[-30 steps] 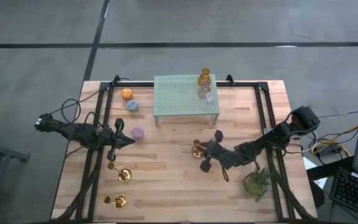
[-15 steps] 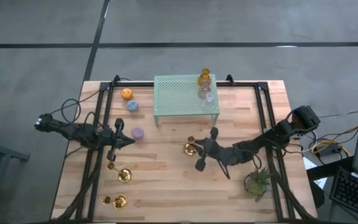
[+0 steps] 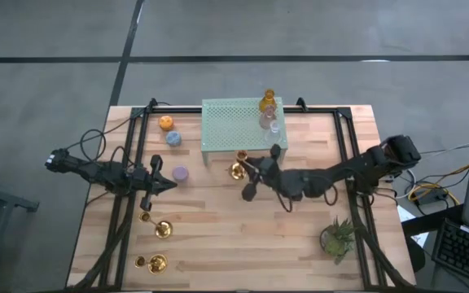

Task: Pick & Place candle stick holders
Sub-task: Put the top gold candle holder on the shelf

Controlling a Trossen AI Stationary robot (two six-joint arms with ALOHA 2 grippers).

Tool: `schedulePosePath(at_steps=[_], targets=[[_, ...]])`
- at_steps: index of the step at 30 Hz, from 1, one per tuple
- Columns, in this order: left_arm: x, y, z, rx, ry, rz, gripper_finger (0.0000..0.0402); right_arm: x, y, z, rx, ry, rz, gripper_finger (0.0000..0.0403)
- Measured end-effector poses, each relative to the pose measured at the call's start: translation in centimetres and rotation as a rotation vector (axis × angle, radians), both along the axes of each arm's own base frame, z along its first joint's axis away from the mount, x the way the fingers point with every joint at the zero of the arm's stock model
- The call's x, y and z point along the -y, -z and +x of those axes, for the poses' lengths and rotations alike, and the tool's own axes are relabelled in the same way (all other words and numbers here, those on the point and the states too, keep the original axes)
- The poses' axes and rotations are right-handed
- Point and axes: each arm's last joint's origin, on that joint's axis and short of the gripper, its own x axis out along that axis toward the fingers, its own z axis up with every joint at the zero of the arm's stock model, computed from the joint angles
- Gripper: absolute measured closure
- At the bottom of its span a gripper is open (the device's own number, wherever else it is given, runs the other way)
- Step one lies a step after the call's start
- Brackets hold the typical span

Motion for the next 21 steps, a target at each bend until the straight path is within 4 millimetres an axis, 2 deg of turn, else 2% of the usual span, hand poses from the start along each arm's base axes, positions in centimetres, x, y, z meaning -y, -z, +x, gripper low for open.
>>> schedulePosePath(at_steps=[7,15,21], targets=[[0.0,0.0,0.0,0.000,0.000,0.000,0.0388,3.0,-1.1,1.0,-0.022,0.099,0.014,0.0367],[0.0,0.0,0.0,0.000,-0.001,0.000,0.0388,6.2,-3.7,1.8,-0.005,0.173,-0.035,0.0367],[0.0,0.0,0.0,0.000,0.000,0.000,0.0388,8.6,-6.0,2.3,-0.004,0.057,-0.009,0.0367]])
